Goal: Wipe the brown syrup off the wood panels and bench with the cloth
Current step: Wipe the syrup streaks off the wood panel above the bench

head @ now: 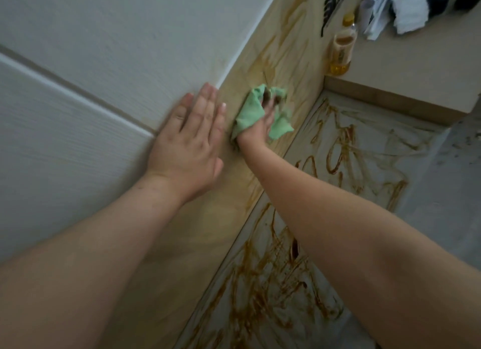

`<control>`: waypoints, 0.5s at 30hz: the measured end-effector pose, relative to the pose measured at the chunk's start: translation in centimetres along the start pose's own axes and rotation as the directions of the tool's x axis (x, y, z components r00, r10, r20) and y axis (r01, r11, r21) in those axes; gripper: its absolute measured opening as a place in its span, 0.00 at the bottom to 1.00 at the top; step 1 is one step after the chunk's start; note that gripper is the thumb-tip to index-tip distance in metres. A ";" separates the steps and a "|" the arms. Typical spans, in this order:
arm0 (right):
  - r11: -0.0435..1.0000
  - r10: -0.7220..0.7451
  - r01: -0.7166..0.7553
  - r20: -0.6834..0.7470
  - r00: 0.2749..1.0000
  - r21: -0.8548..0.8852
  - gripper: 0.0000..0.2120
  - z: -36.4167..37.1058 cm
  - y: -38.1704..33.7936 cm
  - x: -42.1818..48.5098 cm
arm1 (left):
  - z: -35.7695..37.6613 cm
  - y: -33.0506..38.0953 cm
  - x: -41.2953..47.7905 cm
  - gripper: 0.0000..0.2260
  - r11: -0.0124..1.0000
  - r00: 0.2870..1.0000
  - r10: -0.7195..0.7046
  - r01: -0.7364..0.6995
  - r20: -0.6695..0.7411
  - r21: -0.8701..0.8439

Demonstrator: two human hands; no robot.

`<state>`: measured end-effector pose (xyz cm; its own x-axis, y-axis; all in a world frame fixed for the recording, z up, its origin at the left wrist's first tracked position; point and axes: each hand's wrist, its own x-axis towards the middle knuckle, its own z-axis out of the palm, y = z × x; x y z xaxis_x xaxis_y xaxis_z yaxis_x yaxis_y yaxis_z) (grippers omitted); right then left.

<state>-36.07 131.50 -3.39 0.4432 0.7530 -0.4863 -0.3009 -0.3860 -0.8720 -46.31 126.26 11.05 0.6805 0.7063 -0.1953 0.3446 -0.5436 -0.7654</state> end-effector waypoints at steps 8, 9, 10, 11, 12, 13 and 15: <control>0.982 0.173 -0.181 0.131 0.976 0.059 0.45 0.0 5.1 -0.1 | 1.2 1.2 2.7 0.34 1.000 1.000 -0.018 0.018 -0.010 -0.018; 0.991 0.112 -0.118 0.078 0.991 0.065 0.44 -0.1 4.8 1.3 | 1.4 1.0 2.9 0.34 0.999 1.000 -0.014 0.014 -0.020 -0.029; 0.994 0.077 -0.079 0.022 0.997 0.075 0.43 -0.3 4.4 2.6 | 1.3 0.9 2.9 0.34 0.999 1.000 -0.012 0.011 -0.025 -0.048; 0.995 0.048 -0.045 -0.034 0.998 0.087 0.41 -0.4 4.3 4.0 | 1.3 0.9 3.0 0.33 0.998 1.000 -0.007 0.005 -0.029 -0.059; 0.992 0.048 -0.039 -0.084 0.995 0.117 0.38 -0.4 4.5 5.2 | 1.4 0.8 3.1 0.33 0.998 0.999 -0.001 -0.002 -0.036 -0.064; 0.985 0.074 -0.055 -0.114 0.991 0.161 0.36 -0.4 5.2 6.4 | 1.5 0.8 3.0 0.32 0.998 0.999 0.004 -0.007 -0.046 -0.069; 0.951 0.229 -0.193 -0.130 0.965 0.243 0.37 -0.5 8.1 7.6 | 1.7 0.9 3.0 0.31 0.997 0.998 0.003 -0.008 -0.063 -0.080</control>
<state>-34.69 133.78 -14.15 0.4686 0.5687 -0.6760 -0.5765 -0.3829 -0.7218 -45.07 128.65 8.75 0.7211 0.6744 -0.1585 0.3898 -0.5841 -0.7119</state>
